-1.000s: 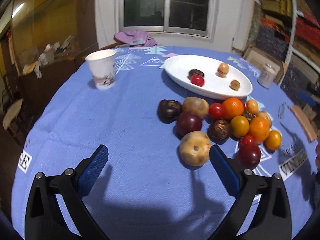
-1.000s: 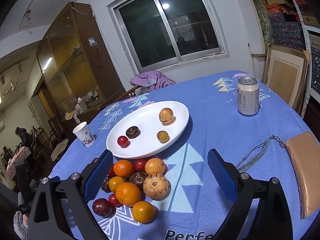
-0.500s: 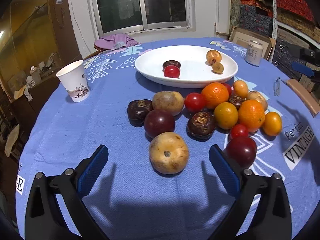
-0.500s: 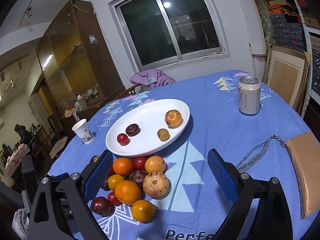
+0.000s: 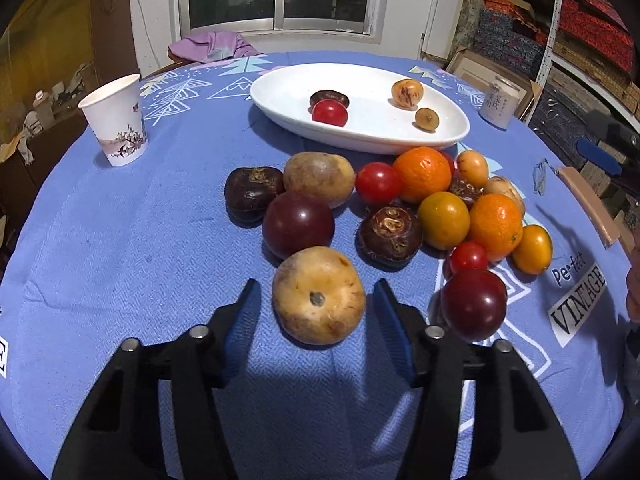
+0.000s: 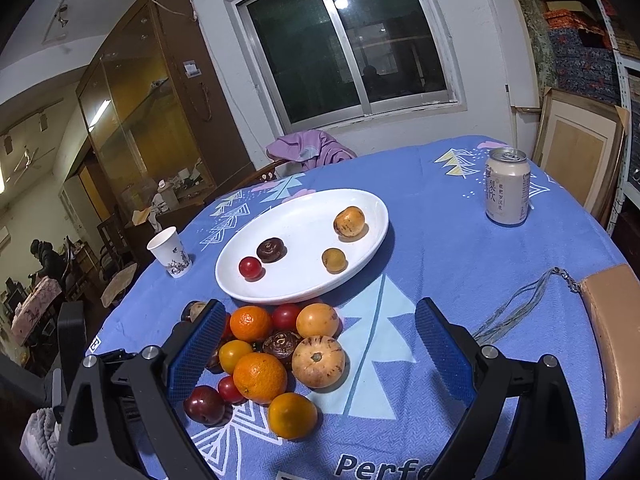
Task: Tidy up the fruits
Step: 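Grasp the large tan round fruit with the left tool while the right tool grasps an orange, then carry both fruits onto the white plate and open both tools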
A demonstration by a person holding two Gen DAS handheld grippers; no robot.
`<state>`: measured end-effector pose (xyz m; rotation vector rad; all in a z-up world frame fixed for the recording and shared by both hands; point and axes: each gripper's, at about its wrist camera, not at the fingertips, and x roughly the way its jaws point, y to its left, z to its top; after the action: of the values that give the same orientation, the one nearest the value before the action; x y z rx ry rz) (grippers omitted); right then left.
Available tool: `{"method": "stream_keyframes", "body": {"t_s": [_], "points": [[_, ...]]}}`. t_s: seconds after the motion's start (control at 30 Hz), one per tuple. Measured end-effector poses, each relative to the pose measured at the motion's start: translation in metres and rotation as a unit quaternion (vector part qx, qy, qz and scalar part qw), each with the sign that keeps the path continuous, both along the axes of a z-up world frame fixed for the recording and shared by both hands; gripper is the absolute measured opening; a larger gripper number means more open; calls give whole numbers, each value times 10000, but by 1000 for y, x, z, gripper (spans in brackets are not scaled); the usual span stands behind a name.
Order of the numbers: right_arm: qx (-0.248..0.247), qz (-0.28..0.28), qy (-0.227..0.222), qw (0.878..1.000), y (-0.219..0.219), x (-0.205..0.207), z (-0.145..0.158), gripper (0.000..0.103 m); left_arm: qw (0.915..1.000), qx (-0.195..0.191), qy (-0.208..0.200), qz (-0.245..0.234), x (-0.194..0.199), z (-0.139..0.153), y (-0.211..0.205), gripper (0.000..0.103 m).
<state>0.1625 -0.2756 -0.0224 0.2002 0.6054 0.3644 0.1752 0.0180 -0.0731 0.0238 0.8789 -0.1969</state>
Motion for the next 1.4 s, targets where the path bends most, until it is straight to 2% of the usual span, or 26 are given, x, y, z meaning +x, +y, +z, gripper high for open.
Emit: {"method": "stream_keyframes", "body": {"t_s": [0.03, 0.1, 0.23, 0.33, 0.5, 0.73, 0.77, 0.87, 1.1, 1.13, 1.17, 1.2, 1.4], "points": [[-27, 23, 3, 10000, 2, 0, 0, 96, 10000, -7, 25, 8, 0, -1, 1, 46], [-102, 73, 19, 9999, 5, -1, -2, 96, 10000, -33, 7, 8, -1, 0, 2, 43], [-274, 241, 157, 9992, 14, 0, -7, 96, 10000, -16, -30, 86, -5, 2, 6, 42], [-701, 459, 197, 9963, 30, -5, -12, 96, 9994, -19, -151, 321, -9, 8, 17, 42], [-1368, 858, 322, 9863, 56, -15, -30, 79, 9973, -219, -193, 671, -11, 12, 36, 42], [-1865, 898, 402, 9775, 69, -23, -47, 77, 9979, -234, -161, 590, -11, 12, 36, 43], [-1882, 897, 459, 9770, 69, -22, -50, 75, 9979, -236, -165, 577, -11, 12, 36, 43], [-1890, 923, 634, 9756, 69, -20, -57, 63, 9980, -249, -162, 566, -12, 12, 36, 42], [-1824, 951, 774, 9756, 68, -21, -62, 62, 9984, -225, -113, 507, -13, 11, 33, 43], [-1798, 961, 814, 9756, 67, -20, -63, 57, 9985, -215, -115, 499, -13, 11, 33, 43], [-1754, 985, 892, 9755, 66, -18, -65, 45, 9985, -211, -112, 492, -13, 11, 33, 43], [-1721, 994, 958, 9754, 66, -16, -66, 38, 9985, -212, -107, 488, -12, 10, 32, 43], [-1538, 1035, 961, 9780, 63, -16, -64, 38, 9986, -219, -74, 485, -11, 9, 31, 43]]}}
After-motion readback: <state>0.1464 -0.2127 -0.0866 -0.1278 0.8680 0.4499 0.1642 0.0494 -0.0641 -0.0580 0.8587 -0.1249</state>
